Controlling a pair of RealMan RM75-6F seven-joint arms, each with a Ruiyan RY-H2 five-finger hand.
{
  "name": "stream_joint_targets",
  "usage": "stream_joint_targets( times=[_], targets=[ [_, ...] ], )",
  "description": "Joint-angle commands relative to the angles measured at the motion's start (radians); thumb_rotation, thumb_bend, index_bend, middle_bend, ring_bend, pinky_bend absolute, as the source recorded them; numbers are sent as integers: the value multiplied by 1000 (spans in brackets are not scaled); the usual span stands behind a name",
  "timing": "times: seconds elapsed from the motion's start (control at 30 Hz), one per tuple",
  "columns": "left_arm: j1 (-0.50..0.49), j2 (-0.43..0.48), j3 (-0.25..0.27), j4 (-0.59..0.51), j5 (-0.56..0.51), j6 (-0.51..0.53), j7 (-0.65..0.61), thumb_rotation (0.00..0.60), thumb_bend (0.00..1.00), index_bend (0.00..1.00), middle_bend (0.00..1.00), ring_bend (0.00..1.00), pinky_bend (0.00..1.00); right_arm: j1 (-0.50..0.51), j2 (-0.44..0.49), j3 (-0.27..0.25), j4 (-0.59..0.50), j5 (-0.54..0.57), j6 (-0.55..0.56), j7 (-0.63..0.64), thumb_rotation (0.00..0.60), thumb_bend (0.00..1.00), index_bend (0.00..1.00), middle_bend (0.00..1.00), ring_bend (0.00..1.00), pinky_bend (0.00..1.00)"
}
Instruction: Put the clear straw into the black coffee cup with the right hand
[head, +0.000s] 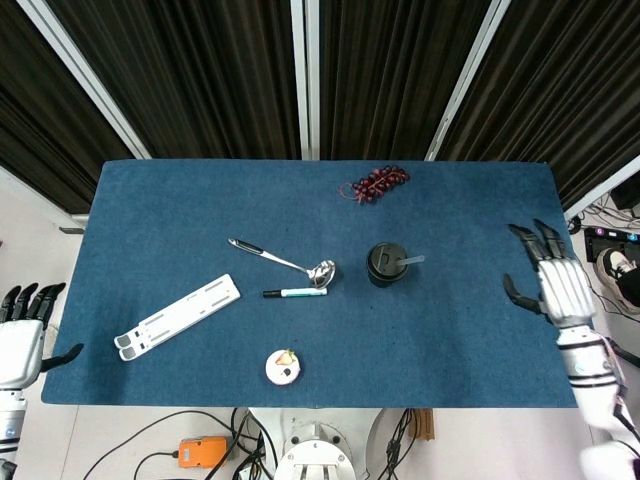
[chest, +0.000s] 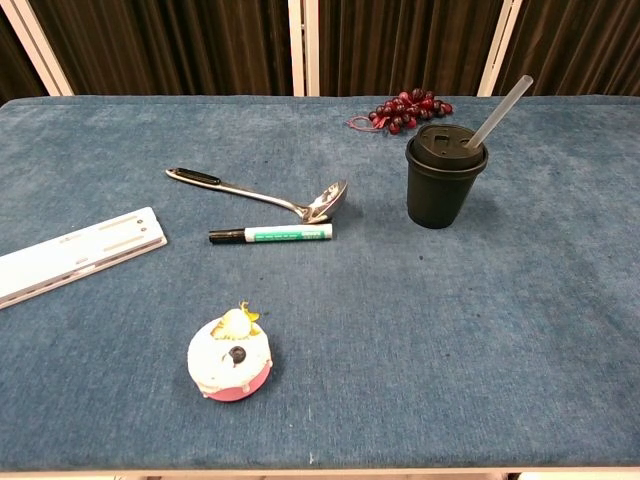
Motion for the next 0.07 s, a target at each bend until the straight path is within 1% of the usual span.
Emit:
stream_joint_targets(
  times=[0.03,0.07],
  targets=[
    [0,-2,-1,2,1,1,-2,600,75,131,143,75,8,-99,67,-67,-67,-3,75,-32,600,578,132,208,10,98],
    [0,-3,0,2,1,2,-3,600,75,131,143,75,8,-112,70,-74,-69,-5,82,-31,600,578,127,205,8,96]
  ],
)
